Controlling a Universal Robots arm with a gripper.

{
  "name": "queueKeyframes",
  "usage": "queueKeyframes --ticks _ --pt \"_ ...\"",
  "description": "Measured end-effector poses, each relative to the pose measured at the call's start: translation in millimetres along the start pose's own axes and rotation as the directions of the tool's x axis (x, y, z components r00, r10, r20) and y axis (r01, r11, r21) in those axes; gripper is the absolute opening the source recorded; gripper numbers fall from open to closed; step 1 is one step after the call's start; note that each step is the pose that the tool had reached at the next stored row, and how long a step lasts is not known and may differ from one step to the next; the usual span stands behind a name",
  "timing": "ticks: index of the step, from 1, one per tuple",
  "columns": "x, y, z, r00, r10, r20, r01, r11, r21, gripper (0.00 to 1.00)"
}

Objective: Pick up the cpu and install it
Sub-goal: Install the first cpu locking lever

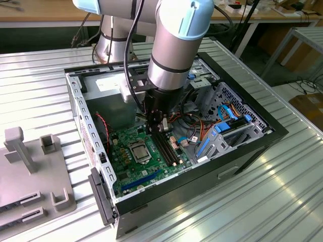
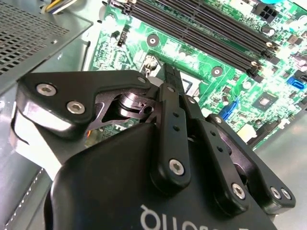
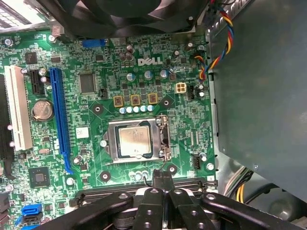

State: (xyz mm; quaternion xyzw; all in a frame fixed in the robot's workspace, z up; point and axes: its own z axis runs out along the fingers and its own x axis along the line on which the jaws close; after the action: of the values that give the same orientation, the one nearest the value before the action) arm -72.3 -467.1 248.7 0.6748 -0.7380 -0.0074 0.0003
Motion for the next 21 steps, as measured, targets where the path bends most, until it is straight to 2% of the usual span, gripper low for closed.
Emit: queueKeyframes --ticks 3,13,21 --pt "3.5 -0.3 0.0 1.0 0.0 -0.0002 0.0 1.0 -0.0001 0.11" --pt "6.6 -0.3 3.8 1.0 0.0 -0.0003 0.0 1.0 0.0 0.11" --pt "11.9 -0.8 6.2 1.0 0.0 -0.0002 0.0 1.0 0.0 0.11"
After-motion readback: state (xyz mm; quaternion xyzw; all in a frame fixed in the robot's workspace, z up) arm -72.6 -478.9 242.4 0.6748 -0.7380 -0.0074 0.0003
